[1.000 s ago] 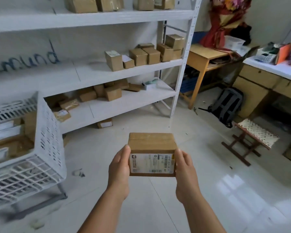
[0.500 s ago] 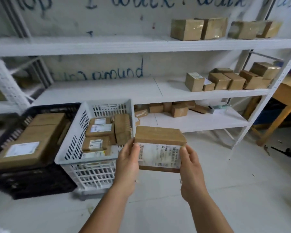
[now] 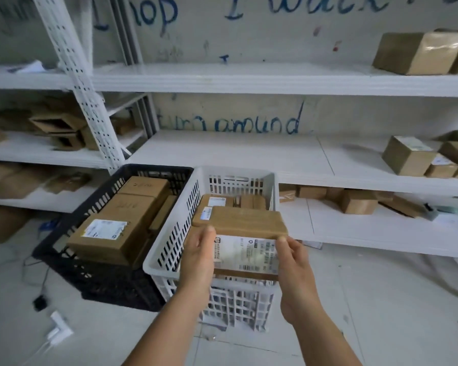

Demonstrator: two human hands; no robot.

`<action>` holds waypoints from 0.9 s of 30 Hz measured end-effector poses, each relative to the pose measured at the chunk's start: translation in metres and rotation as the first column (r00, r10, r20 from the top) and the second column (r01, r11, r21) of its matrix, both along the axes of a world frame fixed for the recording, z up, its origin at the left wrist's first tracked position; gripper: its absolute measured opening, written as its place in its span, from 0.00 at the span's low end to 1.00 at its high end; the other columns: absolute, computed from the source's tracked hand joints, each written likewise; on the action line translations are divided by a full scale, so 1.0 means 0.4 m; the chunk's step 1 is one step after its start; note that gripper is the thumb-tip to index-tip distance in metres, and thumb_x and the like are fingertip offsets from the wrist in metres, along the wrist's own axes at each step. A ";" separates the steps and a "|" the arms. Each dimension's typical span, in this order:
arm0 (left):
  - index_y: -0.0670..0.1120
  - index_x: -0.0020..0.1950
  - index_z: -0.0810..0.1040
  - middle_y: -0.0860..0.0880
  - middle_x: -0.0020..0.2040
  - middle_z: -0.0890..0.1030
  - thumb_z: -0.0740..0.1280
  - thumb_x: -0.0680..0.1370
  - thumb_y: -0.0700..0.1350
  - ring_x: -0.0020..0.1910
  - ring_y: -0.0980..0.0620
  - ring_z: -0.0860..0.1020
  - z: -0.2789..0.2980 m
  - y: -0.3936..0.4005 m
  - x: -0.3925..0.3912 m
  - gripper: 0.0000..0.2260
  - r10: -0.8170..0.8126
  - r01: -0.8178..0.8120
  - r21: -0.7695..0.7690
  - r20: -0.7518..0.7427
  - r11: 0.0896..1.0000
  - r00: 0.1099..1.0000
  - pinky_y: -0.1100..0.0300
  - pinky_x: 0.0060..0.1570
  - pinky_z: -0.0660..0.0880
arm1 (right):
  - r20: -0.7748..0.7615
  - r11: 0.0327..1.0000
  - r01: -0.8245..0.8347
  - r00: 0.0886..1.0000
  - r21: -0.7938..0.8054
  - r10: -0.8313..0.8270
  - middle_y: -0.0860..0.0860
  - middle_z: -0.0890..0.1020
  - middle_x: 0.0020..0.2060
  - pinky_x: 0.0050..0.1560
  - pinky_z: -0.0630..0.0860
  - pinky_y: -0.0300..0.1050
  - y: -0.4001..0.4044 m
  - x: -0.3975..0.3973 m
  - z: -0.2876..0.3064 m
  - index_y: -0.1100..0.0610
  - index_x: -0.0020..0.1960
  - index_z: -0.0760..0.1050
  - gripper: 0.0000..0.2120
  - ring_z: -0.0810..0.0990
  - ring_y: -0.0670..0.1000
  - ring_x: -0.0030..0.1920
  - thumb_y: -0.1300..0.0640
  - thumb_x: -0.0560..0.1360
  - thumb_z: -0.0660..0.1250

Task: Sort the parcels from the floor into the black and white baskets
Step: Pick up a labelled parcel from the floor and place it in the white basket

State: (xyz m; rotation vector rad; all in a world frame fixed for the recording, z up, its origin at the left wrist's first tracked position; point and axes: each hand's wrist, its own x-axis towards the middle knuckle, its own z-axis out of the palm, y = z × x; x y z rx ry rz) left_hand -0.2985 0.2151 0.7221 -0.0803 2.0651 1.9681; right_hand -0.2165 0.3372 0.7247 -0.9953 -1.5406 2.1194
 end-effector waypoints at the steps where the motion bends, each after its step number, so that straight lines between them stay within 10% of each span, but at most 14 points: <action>1: 0.62 0.50 0.73 0.55 0.55 0.77 0.59 0.74 0.65 0.57 0.51 0.74 0.000 0.006 -0.027 0.11 0.026 -0.025 -0.033 0.034 0.999 0.999 0.51 0.60 0.69 | 0.025 1.000 -0.017 1.000 -0.017 0.017 0.54 0.81 0.51 0.46 0.77 0.49 0.004 -0.028 -0.002 0.49 0.59 0.70 0.12 0.81 0.53 0.50 0.45 0.80 0.59; 4: 0.59 0.52 0.72 0.50 0.53 0.79 0.58 0.67 0.72 0.53 0.47 0.78 -0.007 0.028 -0.108 0.22 0.075 -0.063 -0.108 0.107 0.992 0.991 0.44 0.58 0.73 | 0.065 0.996 -0.049 0.996 -0.076 0.054 0.57 0.80 0.51 0.46 0.78 0.51 0.022 -0.105 -0.013 0.51 0.54 0.68 0.12 0.81 0.56 0.50 0.43 0.79 0.59; 15: 0.48 0.61 0.73 0.49 0.46 0.76 0.58 0.81 0.51 0.45 0.49 0.76 -0.075 0.127 -0.309 0.12 -0.116 0.132 -0.393 0.065 0.910 0.991 0.53 0.45 0.75 | 0.344 0.985 -0.046 0.934 -0.166 0.102 0.54 0.78 0.56 0.54 0.76 0.54 0.060 -0.272 -0.211 0.51 0.68 0.64 0.21 0.78 0.55 0.53 0.52 0.76 0.60; 27: 0.49 0.64 0.76 0.49 0.64 0.76 0.58 0.81 0.42 0.59 0.49 0.75 -0.275 0.281 -0.522 0.14 -0.600 0.516 -0.681 0.139 0.519 0.788 0.61 0.53 0.70 | 0.494 0.886 0.255 0.869 -0.388 -0.034 0.58 0.77 0.39 0.37 0.69 0.47 0.080 -0.374 -0.311 0.60 0.48 0.72 0.09 0.73 0.56 0.38 0.67 0.76 0.54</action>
